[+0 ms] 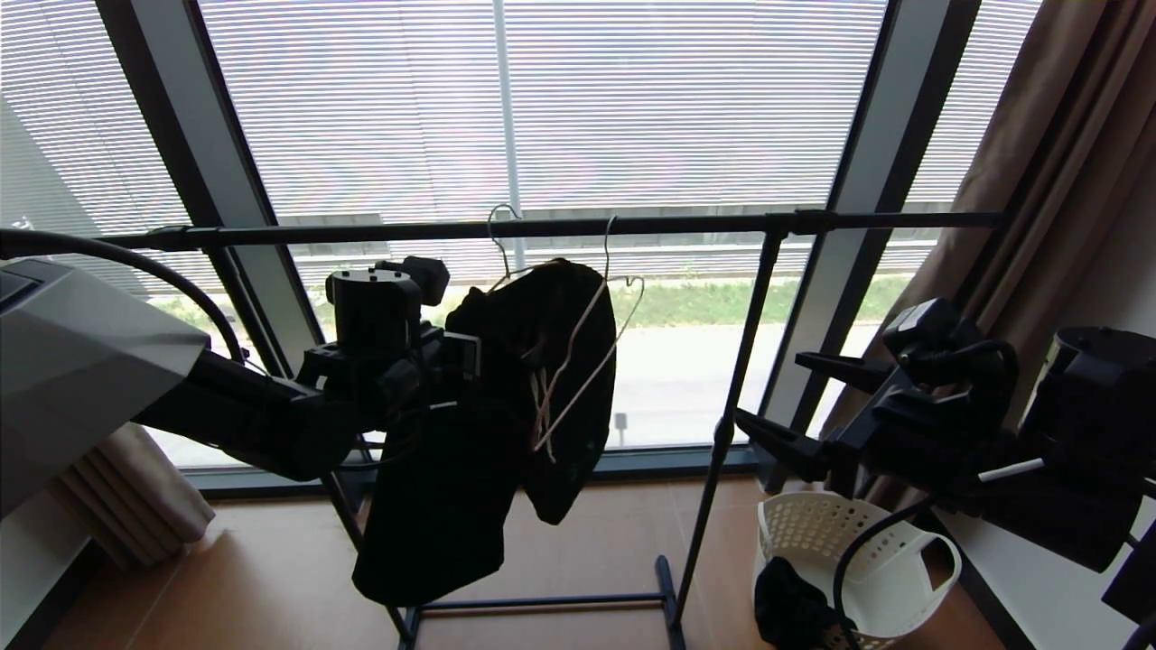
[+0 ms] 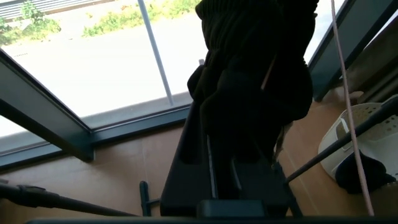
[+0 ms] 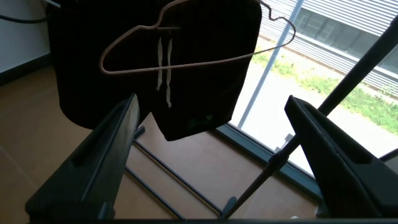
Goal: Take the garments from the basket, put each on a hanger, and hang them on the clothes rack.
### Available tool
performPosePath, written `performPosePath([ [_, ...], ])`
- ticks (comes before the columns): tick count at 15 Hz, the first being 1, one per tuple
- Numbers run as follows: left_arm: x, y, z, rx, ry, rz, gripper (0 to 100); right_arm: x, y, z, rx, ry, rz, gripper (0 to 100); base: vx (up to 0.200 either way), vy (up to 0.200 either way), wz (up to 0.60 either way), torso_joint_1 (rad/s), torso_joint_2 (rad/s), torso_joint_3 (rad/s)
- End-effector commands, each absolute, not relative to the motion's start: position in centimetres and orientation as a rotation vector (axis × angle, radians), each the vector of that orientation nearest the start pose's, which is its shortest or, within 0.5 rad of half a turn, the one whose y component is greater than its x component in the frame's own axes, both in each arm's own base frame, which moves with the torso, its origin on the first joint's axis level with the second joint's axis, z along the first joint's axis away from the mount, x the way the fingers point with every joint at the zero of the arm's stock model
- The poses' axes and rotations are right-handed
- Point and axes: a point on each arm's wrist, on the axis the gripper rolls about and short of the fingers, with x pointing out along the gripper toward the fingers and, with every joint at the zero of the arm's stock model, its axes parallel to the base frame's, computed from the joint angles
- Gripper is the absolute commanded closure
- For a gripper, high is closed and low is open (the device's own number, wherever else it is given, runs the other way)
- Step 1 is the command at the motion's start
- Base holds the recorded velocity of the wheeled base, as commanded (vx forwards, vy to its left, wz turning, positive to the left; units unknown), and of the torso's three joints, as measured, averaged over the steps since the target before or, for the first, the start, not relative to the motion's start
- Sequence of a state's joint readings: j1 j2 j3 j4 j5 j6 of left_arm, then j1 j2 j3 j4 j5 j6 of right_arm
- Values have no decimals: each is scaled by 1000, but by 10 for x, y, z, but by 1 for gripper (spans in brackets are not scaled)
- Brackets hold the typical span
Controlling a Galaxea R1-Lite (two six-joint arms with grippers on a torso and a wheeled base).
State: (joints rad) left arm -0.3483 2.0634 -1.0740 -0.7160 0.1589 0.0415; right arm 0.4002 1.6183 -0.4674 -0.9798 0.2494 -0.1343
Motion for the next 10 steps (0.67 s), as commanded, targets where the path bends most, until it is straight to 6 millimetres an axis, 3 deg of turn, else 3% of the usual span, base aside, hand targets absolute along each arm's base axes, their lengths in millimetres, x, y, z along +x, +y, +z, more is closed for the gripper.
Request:
performPosePath([
  [1, 378, -134, 129, 112, 268, -195, 100, 232, 105, 153, -143, 132, 661, 0, 0, 0, 0, 0, 0, 0],
  [10, 378, -135, 124, 114, 280, -198, 100, 232, 105, 153, -143, 133, 661, 0, 0, 0, 0, 0, 0, 0],
])
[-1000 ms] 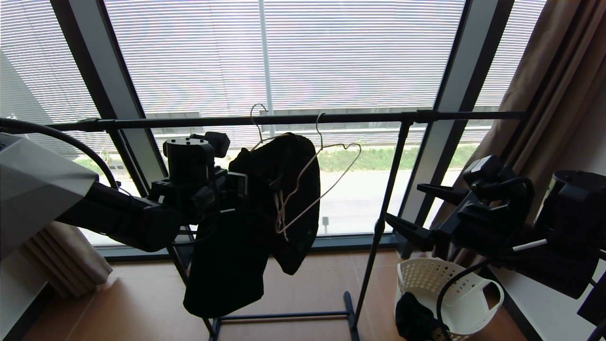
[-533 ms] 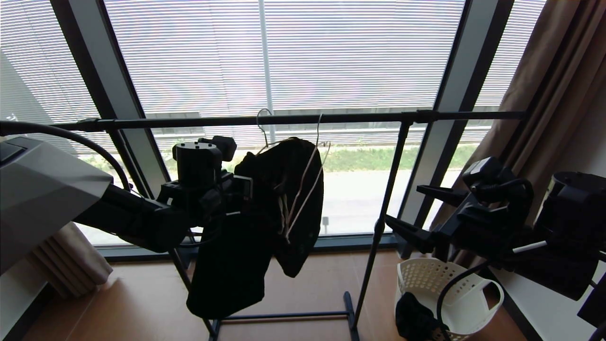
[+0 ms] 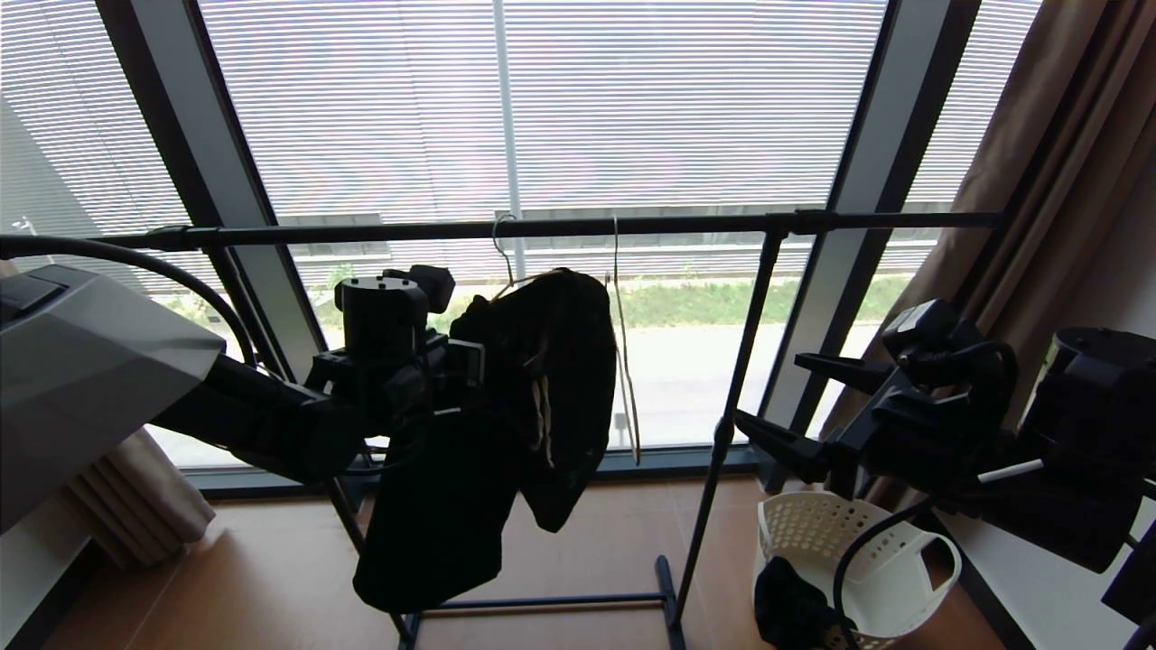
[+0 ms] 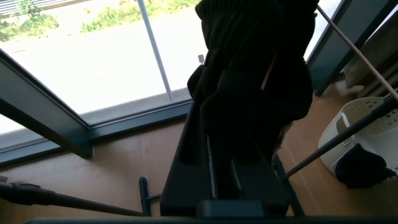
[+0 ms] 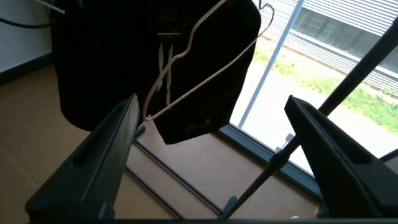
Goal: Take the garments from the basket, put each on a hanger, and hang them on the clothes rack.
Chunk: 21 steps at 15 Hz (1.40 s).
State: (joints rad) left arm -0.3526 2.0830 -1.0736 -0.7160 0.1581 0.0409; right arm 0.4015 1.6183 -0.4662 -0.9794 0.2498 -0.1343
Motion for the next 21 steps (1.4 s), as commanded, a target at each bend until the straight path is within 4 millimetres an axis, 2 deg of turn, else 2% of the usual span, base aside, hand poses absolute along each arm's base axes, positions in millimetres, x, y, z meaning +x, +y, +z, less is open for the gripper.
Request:
performPosePath([
  [1, 378, -135, 124, 114, 282, -199, 100, 232, 105, 153, -143, 132, 661, 0, 0, 0, 0, 0, 0, 0],
  [2, 378, -135, 124, 114, 282, -199, 0, 232, 105, 153, -143, 132, 661, 0, 0, 0, 0, 0, 0, 0],
  [7, 372, -136, 126, 121, 287, -206, 0, 234, 106, 149, -144, 146, 660, 0, 0, 0, 0, 0, 0, 0],
  [13, 353, -127, 147, 112, 256, -204, 0, 234, 105, 150, -144, 143, 660, 0, 0, 0, 0, 0, 0, 0],
  [16, 334, -121, 161, 110, 245, -212, 0, 233, 105, 151, -144, 138, 660, 0, 0, 0, 0, 0, 0, 0],
  [20, 288, -98, 186, 103, 239, -227, 0, 225, 102, 161, -141, 99, 660, 0, 0, 0, 0, 0, 0, 0],
  [21, 270, -90, 193, 105, 234, -225, 0, 222, 100, 166, -140, 81, 657, 0, 0, 0, 0, 0, 0, 0],
])
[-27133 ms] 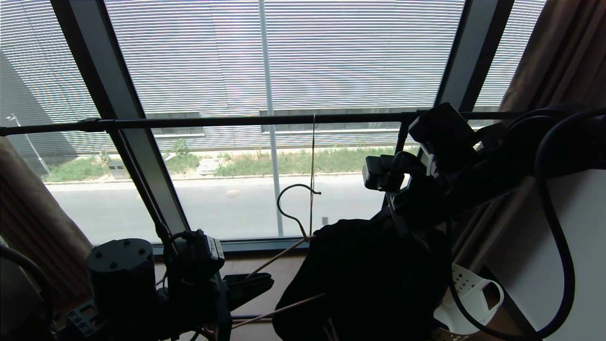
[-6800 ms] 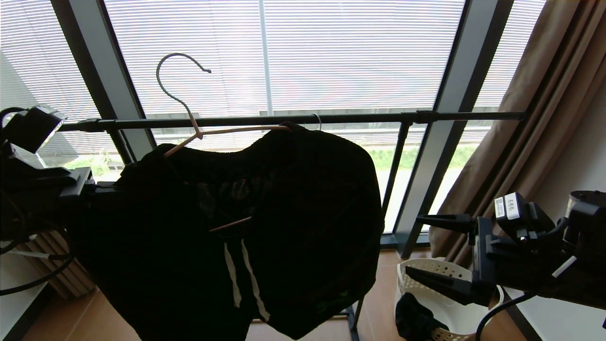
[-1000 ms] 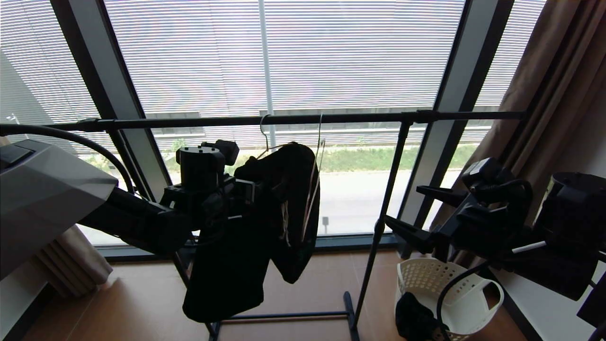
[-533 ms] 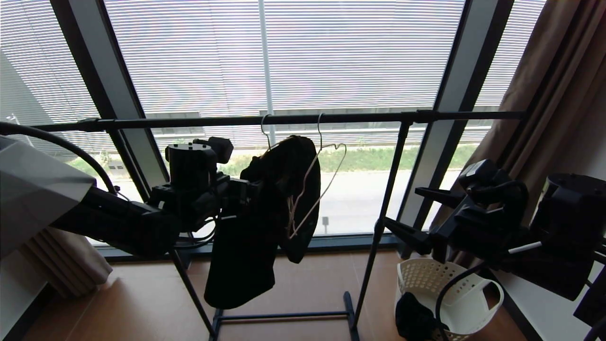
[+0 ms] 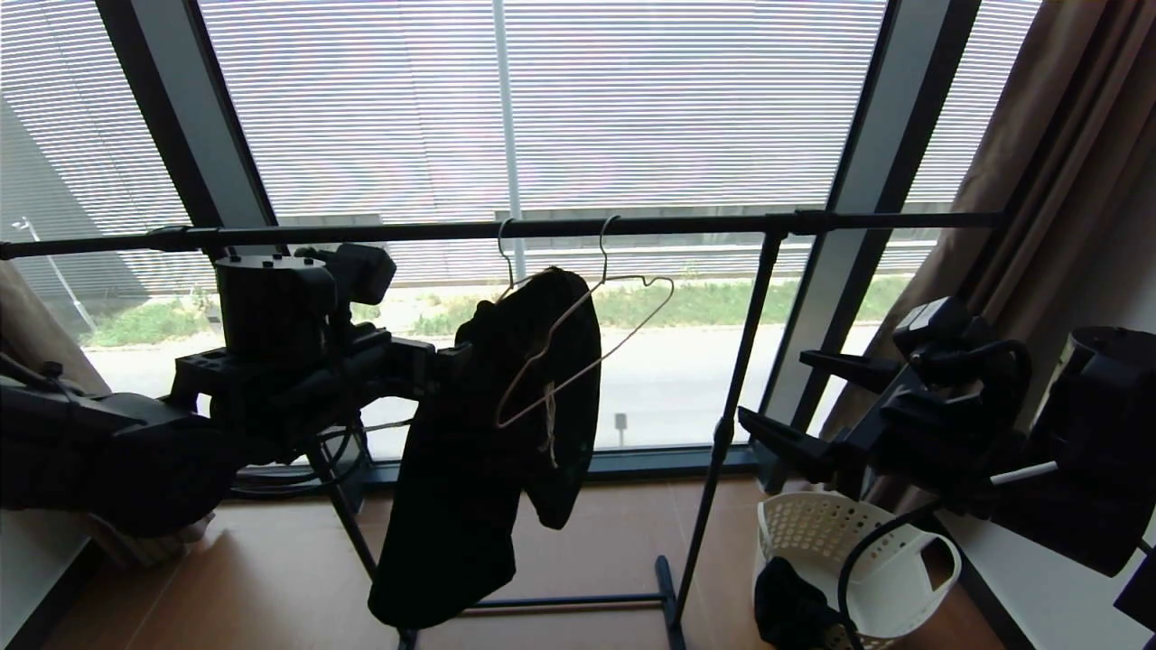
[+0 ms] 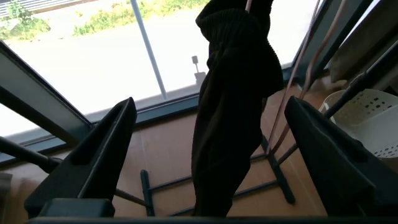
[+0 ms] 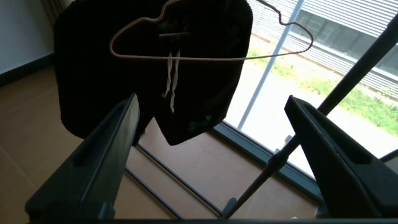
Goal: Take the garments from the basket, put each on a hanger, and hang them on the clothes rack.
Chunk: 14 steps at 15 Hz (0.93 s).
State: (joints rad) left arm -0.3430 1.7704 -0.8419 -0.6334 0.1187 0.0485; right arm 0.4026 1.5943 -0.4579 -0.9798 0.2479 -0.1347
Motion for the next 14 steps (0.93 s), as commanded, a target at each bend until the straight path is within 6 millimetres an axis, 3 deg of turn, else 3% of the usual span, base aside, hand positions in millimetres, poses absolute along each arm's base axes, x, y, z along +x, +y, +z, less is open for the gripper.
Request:
performPosePath([
  [1, 261, -85, 195, 114, 237, -221, 0, 220, 99, 169, -139, 68, 656, 0, 0, 0, 0, 0, 0, 0],
  [4, 203, -61, 200, 162, 235, -218, 0, 201, 98, 175, -140, 36, 678, 0, 0, 0, 0, 0, 0, 0],
  [6, 173, -48, 191, 191, 246, -206, 0, 184, 95, 173, -144, 36, 644, 0, 0, 0, 0, 0, 0, 0],
  [8, 154, -42, 184, 197, 243, -201, 0, 172, 90, 173, -146, 29, 630, 0, 0, 0, 0, 0, 0, 0],
  [9, 134, -36, 179, 195, 223, -202, 0, 160, 84, 176, -143, 9, 618, 0, 0, 0, 0, 0, 0, 0],
  [14, 76, -19, 137, 290, 217, -190, 0, 116, 60, 172, -153, 34, 549, 0, 0, 0, 0, 0, 0, 0],
])
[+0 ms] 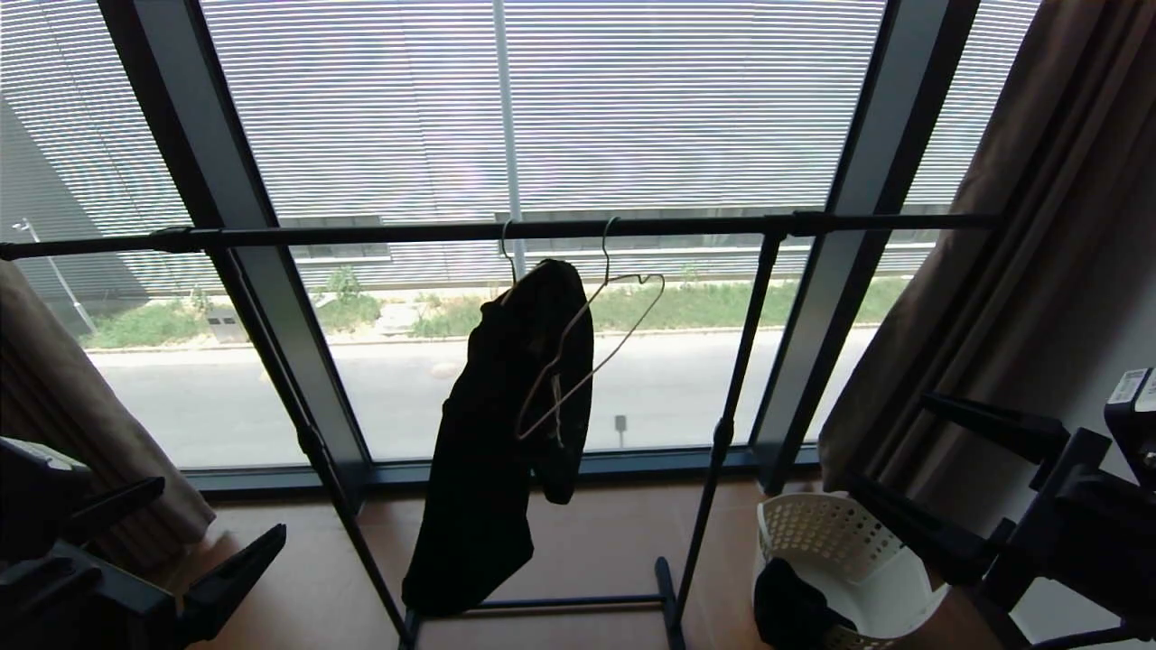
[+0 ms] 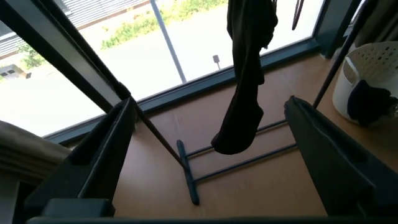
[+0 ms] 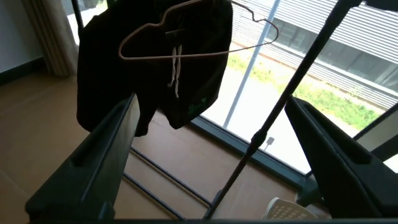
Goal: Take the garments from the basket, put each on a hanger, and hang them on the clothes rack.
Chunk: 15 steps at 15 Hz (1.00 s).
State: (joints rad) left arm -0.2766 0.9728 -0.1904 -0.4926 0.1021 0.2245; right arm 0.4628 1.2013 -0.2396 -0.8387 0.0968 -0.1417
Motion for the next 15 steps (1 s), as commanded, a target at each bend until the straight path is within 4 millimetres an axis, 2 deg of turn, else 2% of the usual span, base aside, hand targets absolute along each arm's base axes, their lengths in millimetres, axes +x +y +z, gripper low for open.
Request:
performPosePath([
  [1, 70, -17, 133, 290, 213, -168, 0, 107, 55, 172, -159, 50, 514, 0, 0, 0, 0, 0, 0, 0],
  [5, 54, -9, 123, 301, 199, -20, 0, 72, 36, 172, -180, 47, 418, 0, 0, 0, 0, 0, 0, 0],
  [7, 43, -1, 121, 319, 189, 122, 0, 57, 23, 162, -190, 100, 347, 0, 0, 0, 0, 0, 0, 0],
  [8, 40, 0, 120, 328, 185, 156, 0, 54, 21, 160, -190, 103, 336, 0, 0, 0, 0, 0, 0, 0],
  [12, 11, 10, 116, 338, 90, 476, 0, 28, 7, 135, -176, 81, 240, 0, 0, 0, 0, 0, 0, 0],
  [13, -2, 7, 107, 348, 45, 434, 0, 20, 4, 127, -170, 73, 197, 0, 0, 0, 0, 0, 0, 0],
  [14, -8, 6, 102, 349, 32, 386, 0, 17, 2, 123, -168, 78, 171, 0, 0, 0, 0, 0, 0, 0],
  [15, -15, 4, 86, 344, 79, 318, 0, 7, 0, 114, -167, 82, 105, 0, 0, 0, 0, 0, 0, 0],
])
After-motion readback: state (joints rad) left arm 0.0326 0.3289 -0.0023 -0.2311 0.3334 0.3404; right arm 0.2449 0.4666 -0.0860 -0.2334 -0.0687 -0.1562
